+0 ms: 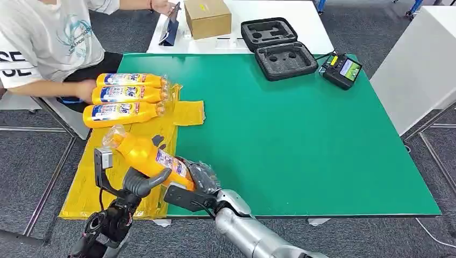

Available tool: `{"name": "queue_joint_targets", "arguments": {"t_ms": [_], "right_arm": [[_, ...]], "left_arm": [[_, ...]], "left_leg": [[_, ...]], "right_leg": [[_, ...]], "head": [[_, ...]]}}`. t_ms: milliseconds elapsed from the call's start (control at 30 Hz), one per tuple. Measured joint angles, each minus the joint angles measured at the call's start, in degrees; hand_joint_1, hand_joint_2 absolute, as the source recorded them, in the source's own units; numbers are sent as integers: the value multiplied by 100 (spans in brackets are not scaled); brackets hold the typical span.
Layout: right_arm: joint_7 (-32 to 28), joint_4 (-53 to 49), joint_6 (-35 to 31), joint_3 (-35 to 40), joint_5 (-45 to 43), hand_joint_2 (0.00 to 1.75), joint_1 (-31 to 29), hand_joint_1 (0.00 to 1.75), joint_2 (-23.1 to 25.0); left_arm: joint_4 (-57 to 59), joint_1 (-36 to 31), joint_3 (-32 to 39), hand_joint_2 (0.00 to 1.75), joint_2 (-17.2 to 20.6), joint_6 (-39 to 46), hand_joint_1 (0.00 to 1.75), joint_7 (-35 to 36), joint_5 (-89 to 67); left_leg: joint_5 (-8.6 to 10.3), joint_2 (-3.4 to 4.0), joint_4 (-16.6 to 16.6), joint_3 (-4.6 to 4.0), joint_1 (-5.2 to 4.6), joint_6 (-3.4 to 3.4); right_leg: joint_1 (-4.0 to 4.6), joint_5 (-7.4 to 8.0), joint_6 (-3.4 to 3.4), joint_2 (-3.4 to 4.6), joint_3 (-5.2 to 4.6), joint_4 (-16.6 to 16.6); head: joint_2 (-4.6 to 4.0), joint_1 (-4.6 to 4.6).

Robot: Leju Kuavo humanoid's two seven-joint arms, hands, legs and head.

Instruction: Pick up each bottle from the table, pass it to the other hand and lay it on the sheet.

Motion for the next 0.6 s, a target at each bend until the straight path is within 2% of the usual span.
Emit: {"name": "queue_joint_targets", "arguments": {"t_ms": [600], "right_arm": [[105, 63, -20, 190, 195, 175, -147, 175, 4]], "left_arm": [[-50, 40, 7, 175, -2, 7, 175, -306, 170]], "left_leg": [[0, 6, 0, 0, 0, 0]], "right_leg": [[0, 0, 0, 4, -2, 0]], "head": [[0, -2]]}}
